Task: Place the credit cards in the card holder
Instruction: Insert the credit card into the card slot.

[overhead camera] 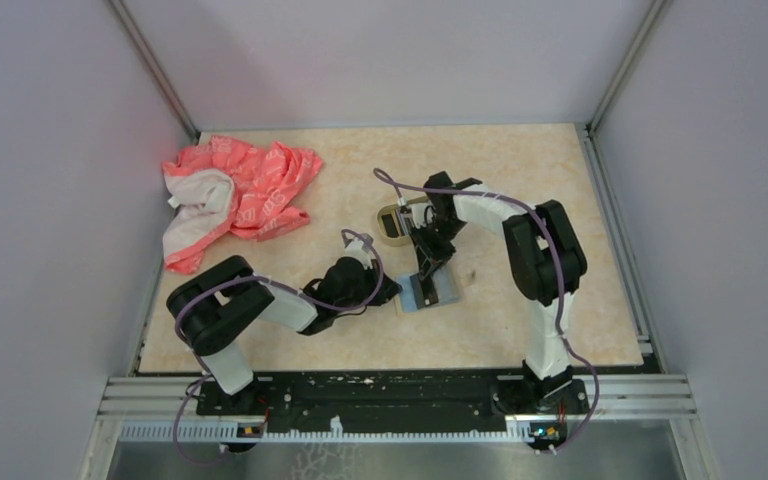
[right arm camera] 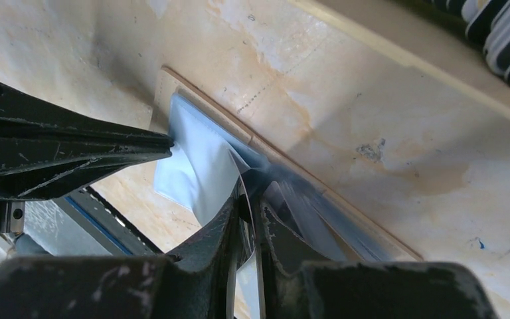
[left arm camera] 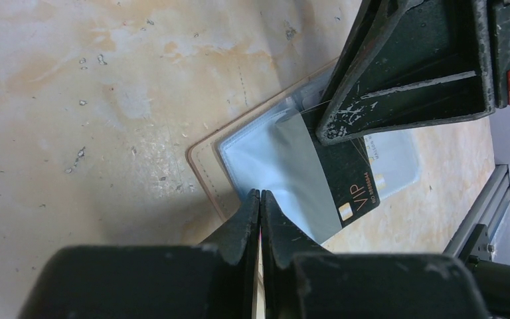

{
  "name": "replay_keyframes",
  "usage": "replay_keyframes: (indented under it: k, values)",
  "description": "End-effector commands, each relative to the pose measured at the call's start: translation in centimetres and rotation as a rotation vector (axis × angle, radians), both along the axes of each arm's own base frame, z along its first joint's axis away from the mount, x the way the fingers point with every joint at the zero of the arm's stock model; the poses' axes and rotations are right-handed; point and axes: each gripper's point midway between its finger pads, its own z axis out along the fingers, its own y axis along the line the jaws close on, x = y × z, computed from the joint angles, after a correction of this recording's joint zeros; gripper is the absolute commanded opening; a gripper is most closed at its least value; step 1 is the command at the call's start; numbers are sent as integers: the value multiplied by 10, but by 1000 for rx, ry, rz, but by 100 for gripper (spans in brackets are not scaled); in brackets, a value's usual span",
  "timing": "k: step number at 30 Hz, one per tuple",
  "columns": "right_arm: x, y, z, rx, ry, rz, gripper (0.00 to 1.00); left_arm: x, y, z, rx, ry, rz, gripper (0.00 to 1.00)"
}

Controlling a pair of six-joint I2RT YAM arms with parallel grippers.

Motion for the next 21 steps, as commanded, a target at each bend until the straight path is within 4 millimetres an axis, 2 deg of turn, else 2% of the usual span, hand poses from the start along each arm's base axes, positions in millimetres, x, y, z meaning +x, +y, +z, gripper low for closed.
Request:
replay_keyframes:
  k: [1, 6, 16, 19, 21]
  values:
    - [-10, -5, -19, -14, 68, 11, 13, -10, 9, -17, 51, 28, -29, 8]
    - [-11, -8, -16, 42, 96, -23, 14, -11, 0, 3, -22, -5, -56, 12]
    - [-11, -6, -14, 73, 90, -25, 16, -36, -34, 67, -220, -71, -188, 23]
    - [-12, -6, -14, 75, 92, -25, 16, -42, -51, 71, -207, -54, -165, 25]
    - [-11, -6, -13, 76, 88, -25, 16, -44, -61, 65, -162, -35, -137, 25]
